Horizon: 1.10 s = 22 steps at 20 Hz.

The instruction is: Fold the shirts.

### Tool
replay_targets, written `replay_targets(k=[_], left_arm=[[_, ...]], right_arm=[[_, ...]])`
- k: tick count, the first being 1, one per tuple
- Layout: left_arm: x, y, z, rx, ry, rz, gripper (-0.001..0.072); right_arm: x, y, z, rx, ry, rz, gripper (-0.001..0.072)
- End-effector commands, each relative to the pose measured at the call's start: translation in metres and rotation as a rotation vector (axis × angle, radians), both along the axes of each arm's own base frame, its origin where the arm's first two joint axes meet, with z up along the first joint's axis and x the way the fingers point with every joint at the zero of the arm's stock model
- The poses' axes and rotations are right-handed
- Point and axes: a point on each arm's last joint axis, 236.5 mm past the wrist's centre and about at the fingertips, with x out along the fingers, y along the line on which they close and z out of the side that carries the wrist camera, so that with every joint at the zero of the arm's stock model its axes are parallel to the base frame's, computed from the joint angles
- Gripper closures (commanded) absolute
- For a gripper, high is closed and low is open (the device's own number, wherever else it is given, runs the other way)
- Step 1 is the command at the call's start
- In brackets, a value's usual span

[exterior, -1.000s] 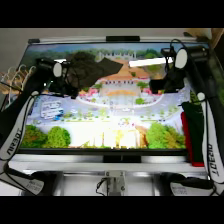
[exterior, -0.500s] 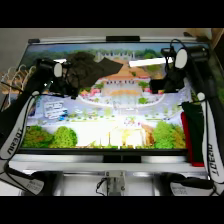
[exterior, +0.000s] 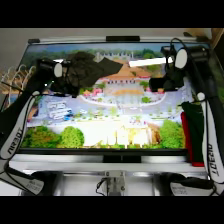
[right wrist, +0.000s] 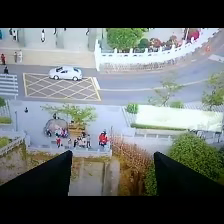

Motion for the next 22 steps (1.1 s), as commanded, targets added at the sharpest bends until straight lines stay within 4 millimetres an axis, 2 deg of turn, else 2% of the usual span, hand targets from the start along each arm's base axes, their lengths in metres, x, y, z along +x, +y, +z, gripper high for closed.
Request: replay_targets(k=[1,4,6,8,9,12,15,22], left_arm=[[0.019,-0.008,-0.002,-0.027,-0.068,-0.024,0.0098],[0.063,-0.011,-0.001,-0.073,-0.211,-0.002,0.0081],[0.095,0.0,-0.005,-0.101,-0.265,0.08,0.0081],[0.12,0.014,-0.019,-0.139,-0.259,0.163,0.0081],[0.129,0.013,-0.03,-0.208,-0.234,0.205,0.0082],[0.154,-0.014,-0.054,-0.521,-0.183,0.327,0.0083],[0.171,-0.035,-0.065,-0.692,-0.192,0.357,0.0081],[0.181,-0.052,-0.077,-0.727,-0.225,0.374,0.011]], right_arm=[[0.007,0.002,0.002,0.006,-0.03,0.0,0.0105],[0.013,0.003,0.004,0.012,-0.056,0.002,0.0105],[0.019,0.006,0.006,0.023,-0.087,0.003,0.0105],[0.024,0.01,0.008,0.044,-0.106,0.006,0.0105],[0.025,0.013,0.009,0.053,-0.113,0.007,0.0105],[0.024,0.019,0.009,0.078,-0.108,0.011,0.0105],[0.024,0.02,0.009,0.084,-0.107,0.013,0.0105],[0.024,0.02,0.009,0.083,-0.107,0.016,0.0105]])
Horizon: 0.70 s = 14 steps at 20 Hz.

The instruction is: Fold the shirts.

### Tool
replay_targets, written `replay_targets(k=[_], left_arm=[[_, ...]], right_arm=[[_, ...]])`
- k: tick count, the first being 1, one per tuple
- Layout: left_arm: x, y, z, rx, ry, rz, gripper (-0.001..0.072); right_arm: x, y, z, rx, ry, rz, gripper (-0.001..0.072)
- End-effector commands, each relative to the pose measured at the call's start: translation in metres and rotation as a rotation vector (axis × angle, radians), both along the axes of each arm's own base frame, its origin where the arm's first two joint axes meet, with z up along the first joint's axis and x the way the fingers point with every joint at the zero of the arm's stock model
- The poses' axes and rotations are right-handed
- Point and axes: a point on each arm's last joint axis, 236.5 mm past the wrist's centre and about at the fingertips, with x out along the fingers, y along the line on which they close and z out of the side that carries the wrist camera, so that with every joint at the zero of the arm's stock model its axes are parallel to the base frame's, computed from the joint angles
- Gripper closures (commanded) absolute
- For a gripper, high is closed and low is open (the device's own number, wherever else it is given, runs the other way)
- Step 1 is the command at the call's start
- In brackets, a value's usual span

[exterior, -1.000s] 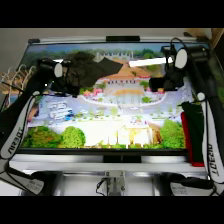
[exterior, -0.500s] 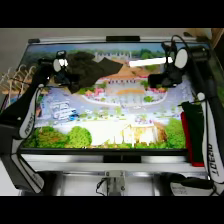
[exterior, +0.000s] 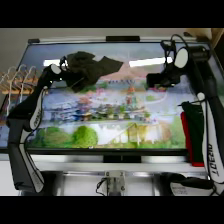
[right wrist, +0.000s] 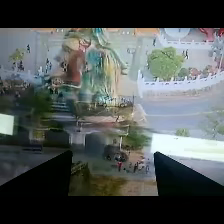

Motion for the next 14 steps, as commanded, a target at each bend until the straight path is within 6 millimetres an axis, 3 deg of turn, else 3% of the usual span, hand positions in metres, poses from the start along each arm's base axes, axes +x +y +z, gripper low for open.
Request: replay_targets(k=[1,2,4,5,6,9,10,12,14], left_arm=[[0.008,-0.008,-0.003,-0.053,-0.006,0.048,0.0245],[0.009,-0.007,-0.003,-0.053,-0.009,0.05,0.0354],[0.011,-0.008,-0.001,-0.06,-0.015,0.056,0.0479],[0.011,-0.008,-0.001,-0.059,-0.015,0.055,0.0609],[0.011,-0.007,-0.001,-0.058,-0.017,0.054,0.0677],[0.012,-0.005,0.018,-0.046,-0.057,0.027,0.0678],[0.014,-0.004,0.039,-0.036,-0.102,0.01,0.0678],[0.014,-0.004,0.1,0.006,-0.243,-0.062,0.0679],[0.0,-0.011,0.185,0.059,-0.421,-0.156,0.0679]], right_arm=[[0.0,0.001,0.0,0.003,0.0,0.003,0.0105],[0.0,0.001,0.0,0.002,0.0,0.003,0.0105],[0.0,0.001,0.0,0.002,-0.001,0.003,0.0105],[0.0,0.001,0.0,0.001,-0.001,0.003,0.0105],[0.0,0.0,0.0,-0.003,-0.002,0.002,0.0105],[0.001,-0.003,0.0,-0.013,-0.004,0.0,0.0105],[0.001,-0.003,0.0,-0.014,-0.003,0.0,0.0105],[-0.002,-0.004,0.0,-0.02,0.005,0.0,0.0105],[-0.007,-0.014,0.01,-0.058,-0.008,0.002,0.0105]])
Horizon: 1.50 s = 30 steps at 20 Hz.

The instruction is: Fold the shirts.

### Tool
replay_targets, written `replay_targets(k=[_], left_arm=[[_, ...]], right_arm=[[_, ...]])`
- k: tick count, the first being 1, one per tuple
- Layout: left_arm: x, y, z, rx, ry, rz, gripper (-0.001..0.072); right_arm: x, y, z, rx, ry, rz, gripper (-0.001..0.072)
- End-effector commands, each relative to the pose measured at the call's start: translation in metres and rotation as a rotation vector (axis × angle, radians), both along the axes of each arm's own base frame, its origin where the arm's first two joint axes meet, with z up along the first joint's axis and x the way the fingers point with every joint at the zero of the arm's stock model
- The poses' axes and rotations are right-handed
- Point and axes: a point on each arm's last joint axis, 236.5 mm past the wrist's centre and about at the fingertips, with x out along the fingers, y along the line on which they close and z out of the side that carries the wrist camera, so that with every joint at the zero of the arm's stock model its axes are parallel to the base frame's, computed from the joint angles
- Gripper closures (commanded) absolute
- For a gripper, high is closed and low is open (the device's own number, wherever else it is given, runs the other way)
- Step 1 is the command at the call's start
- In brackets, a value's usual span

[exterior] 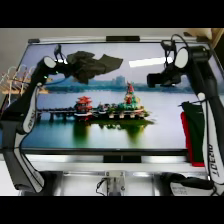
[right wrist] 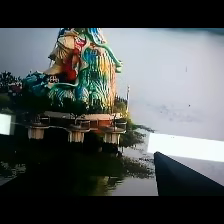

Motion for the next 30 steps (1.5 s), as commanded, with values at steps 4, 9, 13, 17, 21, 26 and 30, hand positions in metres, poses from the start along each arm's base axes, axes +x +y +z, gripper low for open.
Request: replay_targets(k=[4,9,13,17,21,26,30], left_arm=[[-0.11,-0.036,0.277,0.129,-0.532,-0.253,0.0678],[-0.252,-0.094,0.327,0.114,-0.537,-0.414,0.0679],[-0.306,-0.164,0.191,0.151,-0.244,-0.553,0.0678],[-0.323,-0.225,0.072,0.078,-0.043,-0.494,0.0678],[-0.305,-0.232,0.061,0.04,0.023,-0.45,0.0058],[-0.251,-0.044,0.064,0.404,0.238,-0.293,0.0021],[-0.286,0.066,-0.012,0.435,0.581,-0.138,0.0022]], right_arm=[[-0.032,-0.049,0.087,-0.15,-0.183,-0.033,0.0105],[-0.128,-0.078,0.169,-0.104,-0.291,-0.151,0.0105],[-0.189,-0.071,0.17,-0.007,-0.212,-0.192,0.0105],[-0.193,-0.058,0.129,0.018,-0.106,-0.171,0.0105],[-0.166,-0.05,0.059,0.002,-0.034,-0.155,0.0102],[-0.163,-0.047,-0.017,-0.084,0.22,-0.079,0.0039],[-0.176,-0.031,-0.077,-0.069,0.426,0.008,0.004]])
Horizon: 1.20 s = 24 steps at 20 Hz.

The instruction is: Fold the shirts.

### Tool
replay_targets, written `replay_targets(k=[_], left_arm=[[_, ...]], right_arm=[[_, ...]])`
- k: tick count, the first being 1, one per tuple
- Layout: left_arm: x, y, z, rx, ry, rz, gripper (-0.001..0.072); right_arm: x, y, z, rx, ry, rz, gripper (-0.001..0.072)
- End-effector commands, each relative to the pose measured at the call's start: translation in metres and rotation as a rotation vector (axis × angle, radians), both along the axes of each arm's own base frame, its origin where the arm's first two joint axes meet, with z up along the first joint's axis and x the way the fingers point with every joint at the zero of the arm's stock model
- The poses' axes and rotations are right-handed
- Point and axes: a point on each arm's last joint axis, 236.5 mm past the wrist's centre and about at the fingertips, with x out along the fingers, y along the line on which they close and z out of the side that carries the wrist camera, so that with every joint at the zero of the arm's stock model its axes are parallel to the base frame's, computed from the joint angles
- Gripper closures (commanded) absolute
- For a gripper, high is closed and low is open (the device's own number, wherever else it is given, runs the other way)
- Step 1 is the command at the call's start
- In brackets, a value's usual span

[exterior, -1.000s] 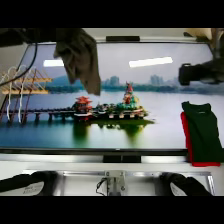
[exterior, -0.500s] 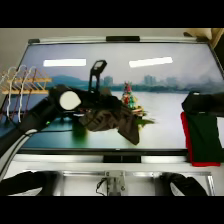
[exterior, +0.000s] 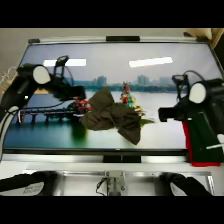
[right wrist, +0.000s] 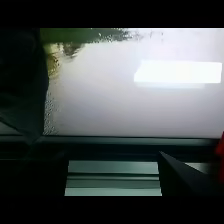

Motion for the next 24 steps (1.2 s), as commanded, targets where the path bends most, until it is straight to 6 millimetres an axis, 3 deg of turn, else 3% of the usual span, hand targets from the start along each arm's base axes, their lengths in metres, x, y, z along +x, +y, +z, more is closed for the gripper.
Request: replay_targets(k=[1,4,6,8,11,14,16,18,20,21,24], left_arm=[[-0.05,0.08,-0.064,0.065,0.287,0.142,0.0023],[-0.072,0.049,-0.113,-0.094,0.352,0.195,0.0023],[-0.073,0.023,-0.133,-0.181,0.342,0.24,0.0023],[-0.071,0.016,-0.151,-0.182,0.34,0.28,0.0024],[-0.051,-0.007,-0.154,-0.294,0.316,0.34,0.0031],[-0.037,-0.016,-0.156,-0.342,0.286,0.385,0.0044],[-0.032,-0.018,-0.156,-0.351,0.269,0.399,0.0236],[-0.026,-0.019,-0.154,-0.365,0.251,0.42,0.0277],[-0.024,-0.019,-0.153,-0.37,0.245,0.427,0.0617],[-0.024,-0.019,-0.153,-0.37,0.245,0.426,0.0667],[-0.023,-0.019,-0.15,-0.361,0.209,0.361,0.0677]], right_arm=[[-0.015,0.019,-0.052,0.058,0.179,0.071,0.004],[-0.022,0.043,-0.077,0.154,0.243,0.09,0.0039],[-0.023,0.049,-0.085,0.174,0.262,0.084,0.004],[-0.024,0.054,-0.087,0.198,0.267,0.115,0.0039],[-0.027,0.068,-0.088,0.26,0.268,0.146,0.0039],[-0.033,0.073,-0.106,0.287,0.271,0.125,0.0038],[-0.041,0.08,-0.12,0.322,0.29,0.107,0.0038],[-0.042,0.089,-0.132,0.364,0.296,0.084,0.0039],[-0.034,0.105,-0.139,0.429,0.277,0.063,0.0039],[-0.029,0.114,-0.142,0.448,0.264,0.054,0.0039],[-0.029,0.14,-0.162,0.432,0.25,0.109,0.0042]])
